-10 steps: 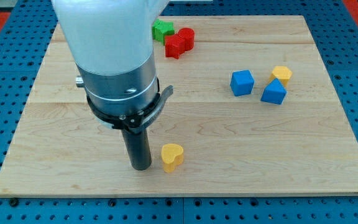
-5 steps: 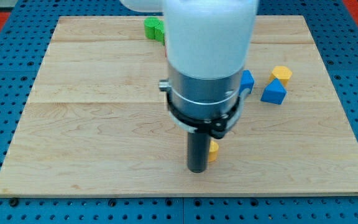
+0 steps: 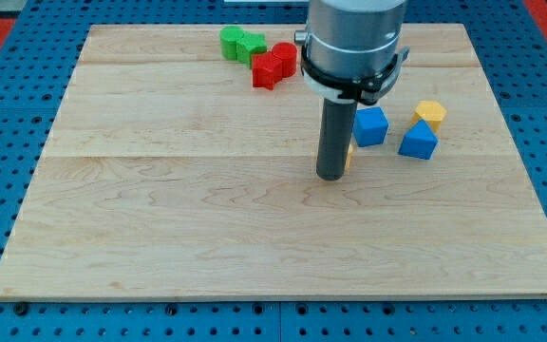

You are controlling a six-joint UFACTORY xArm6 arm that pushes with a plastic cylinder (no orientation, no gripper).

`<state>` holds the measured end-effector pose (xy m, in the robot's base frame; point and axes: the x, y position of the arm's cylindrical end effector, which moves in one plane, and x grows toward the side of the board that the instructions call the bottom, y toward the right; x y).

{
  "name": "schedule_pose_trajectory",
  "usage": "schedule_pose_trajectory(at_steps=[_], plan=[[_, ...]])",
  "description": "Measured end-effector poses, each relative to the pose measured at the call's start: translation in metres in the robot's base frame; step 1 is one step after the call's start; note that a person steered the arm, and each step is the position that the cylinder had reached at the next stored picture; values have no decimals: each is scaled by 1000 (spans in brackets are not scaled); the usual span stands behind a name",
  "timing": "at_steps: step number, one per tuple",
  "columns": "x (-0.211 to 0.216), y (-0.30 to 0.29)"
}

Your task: Move the yellow heart into the blue blocks

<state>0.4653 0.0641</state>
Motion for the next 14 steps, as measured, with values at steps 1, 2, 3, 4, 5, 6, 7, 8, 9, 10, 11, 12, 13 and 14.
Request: schedule_pose_trajectory(at_steps=[1,2,3,4,5,6,7,8,9,10,11,12,13,14], plan=[[-15,0],[-19,-6],[-46,-52],[-58,-66],[-58,-66],[-52,-60],[-49,-49],[-49,-34],[-49,-4],[-54,4],[-58,9],[-58,35],[-59,38],[-59,38]])
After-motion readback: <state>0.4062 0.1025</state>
